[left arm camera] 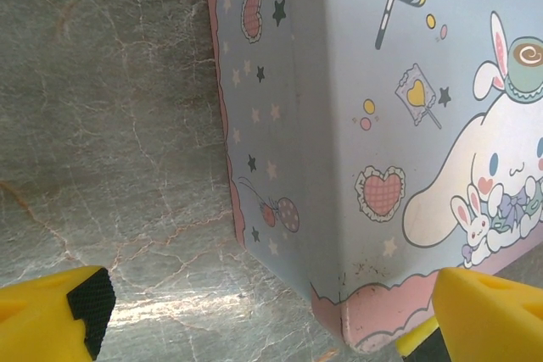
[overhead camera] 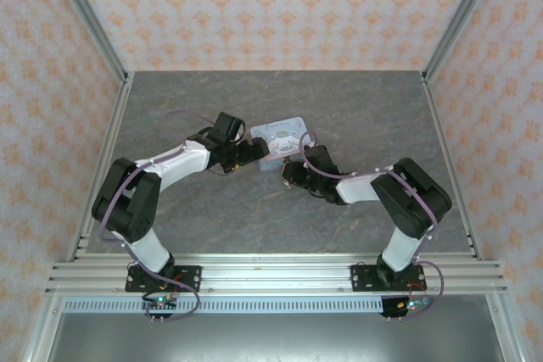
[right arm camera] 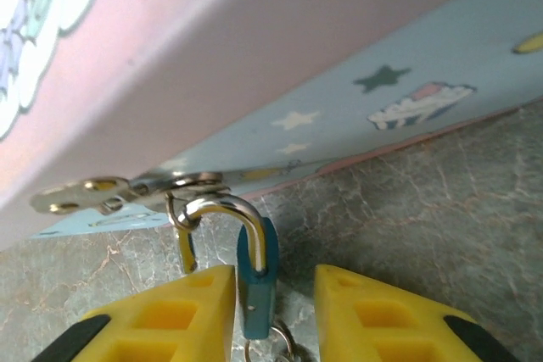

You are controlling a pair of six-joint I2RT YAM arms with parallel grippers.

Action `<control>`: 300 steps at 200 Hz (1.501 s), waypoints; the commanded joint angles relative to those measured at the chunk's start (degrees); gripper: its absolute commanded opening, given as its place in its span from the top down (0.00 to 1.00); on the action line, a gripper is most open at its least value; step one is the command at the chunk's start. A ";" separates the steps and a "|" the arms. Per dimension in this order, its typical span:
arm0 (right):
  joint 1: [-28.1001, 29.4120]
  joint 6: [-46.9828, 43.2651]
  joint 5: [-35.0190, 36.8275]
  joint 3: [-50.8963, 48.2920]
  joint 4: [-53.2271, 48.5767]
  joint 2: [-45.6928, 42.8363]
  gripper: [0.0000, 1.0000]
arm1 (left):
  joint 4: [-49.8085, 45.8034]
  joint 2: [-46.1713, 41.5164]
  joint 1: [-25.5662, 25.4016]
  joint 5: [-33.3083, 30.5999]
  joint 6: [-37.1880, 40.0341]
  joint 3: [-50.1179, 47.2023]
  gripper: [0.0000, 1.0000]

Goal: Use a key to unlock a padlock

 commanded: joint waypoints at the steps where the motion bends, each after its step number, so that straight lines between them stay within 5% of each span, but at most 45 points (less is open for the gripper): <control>1: 0.99 0.61 0.12 1.04 1.82 2.74 0.71 | -1.22 0.57 0.57 -1.03 0.93 1.45 0.03; 44: 0.95 1.89 0.12 0.56 3.34 2.96 0.78 | -0.74 0.71 0.60 -0.91 0.67 1.18 0.03; 98: 0.87 1.91 0.99 -1.46 3.29 1.13 1.00 | -2.49 0.32 0.57 -2.71 2.13 2.80 0.03; 300: -2.63 5.48 0.30 -7.56 6.45 -2.43 1.00 | -18.26 7.33 -9.36 -27.58 14.42 13.85 0.03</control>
